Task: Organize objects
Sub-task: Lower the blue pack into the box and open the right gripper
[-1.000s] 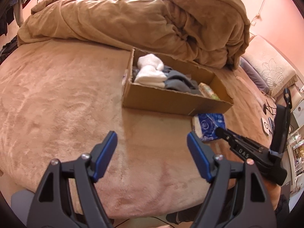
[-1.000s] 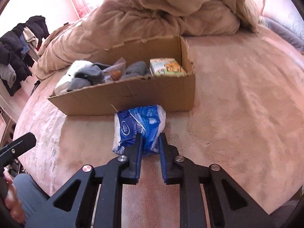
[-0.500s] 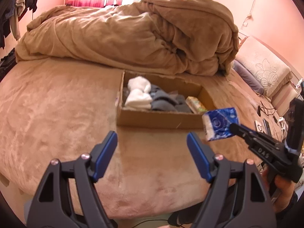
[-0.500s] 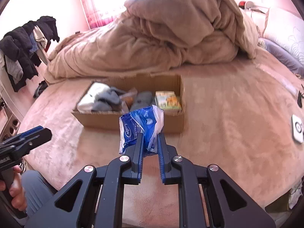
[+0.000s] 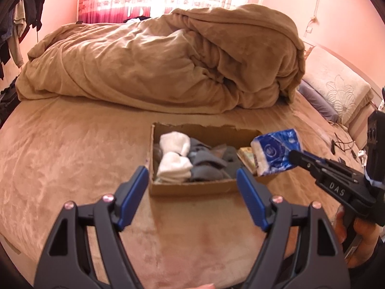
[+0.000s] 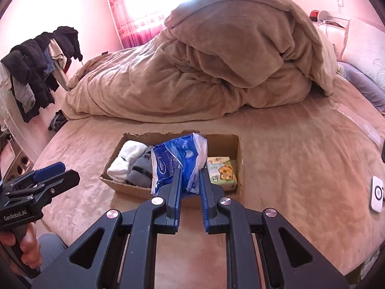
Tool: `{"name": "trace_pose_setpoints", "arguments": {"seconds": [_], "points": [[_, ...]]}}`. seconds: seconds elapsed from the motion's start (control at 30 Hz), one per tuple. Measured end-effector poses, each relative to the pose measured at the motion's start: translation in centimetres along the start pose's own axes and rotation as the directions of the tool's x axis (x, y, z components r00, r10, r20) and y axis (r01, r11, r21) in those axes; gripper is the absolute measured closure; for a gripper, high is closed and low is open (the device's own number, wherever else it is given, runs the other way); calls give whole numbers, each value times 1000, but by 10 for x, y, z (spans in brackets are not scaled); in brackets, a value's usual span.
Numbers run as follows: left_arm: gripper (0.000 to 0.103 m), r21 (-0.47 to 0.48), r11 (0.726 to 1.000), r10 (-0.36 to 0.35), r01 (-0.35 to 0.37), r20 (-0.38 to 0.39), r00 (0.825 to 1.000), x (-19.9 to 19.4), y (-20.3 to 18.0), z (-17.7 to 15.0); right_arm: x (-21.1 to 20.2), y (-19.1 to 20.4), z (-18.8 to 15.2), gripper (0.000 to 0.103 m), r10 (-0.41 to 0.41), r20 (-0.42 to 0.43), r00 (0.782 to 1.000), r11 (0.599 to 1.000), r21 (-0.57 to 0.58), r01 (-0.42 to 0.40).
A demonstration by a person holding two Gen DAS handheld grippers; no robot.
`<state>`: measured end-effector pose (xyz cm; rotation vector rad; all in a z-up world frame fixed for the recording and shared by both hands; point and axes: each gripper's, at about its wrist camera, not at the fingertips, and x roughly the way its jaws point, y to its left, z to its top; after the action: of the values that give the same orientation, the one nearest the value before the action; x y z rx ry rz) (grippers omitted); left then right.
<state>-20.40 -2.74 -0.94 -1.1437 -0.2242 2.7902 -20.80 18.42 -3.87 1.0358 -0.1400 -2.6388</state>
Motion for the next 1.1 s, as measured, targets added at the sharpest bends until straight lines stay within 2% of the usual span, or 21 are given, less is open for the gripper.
{"name": "trace_pose_setpoints", "arguments": {"seconds": [0.4,0.73,0.87,0.93,1.0,1.1], "points": [[26,-30,999,24,-26,-58,998,61,16,11,74,-13,7,88,5,-94,996,999,42,-1],[26,-29,999,28,-31,-106,994,94,19,6,107,-26,-3,86,-19,-144,989,998,59,27],[26,-32,999,31,-35,-123,992,98,19,4,111,-27,-7,83,-39,-149,988,998,49,47],[26,-35,999,34,-38,-123,992,96,19,3,113,-27,-6,77,-50,-150,987,998,38,57],[26,-35,999,36,-41,-120,992,90,19,2,112,-27,-6,67,-56,-150,987,997,37,62],[26,-28,999,39,-42,-108,993,81,16,3,105,-25,-5,65,-45,-140,989,998,44,52]]}}
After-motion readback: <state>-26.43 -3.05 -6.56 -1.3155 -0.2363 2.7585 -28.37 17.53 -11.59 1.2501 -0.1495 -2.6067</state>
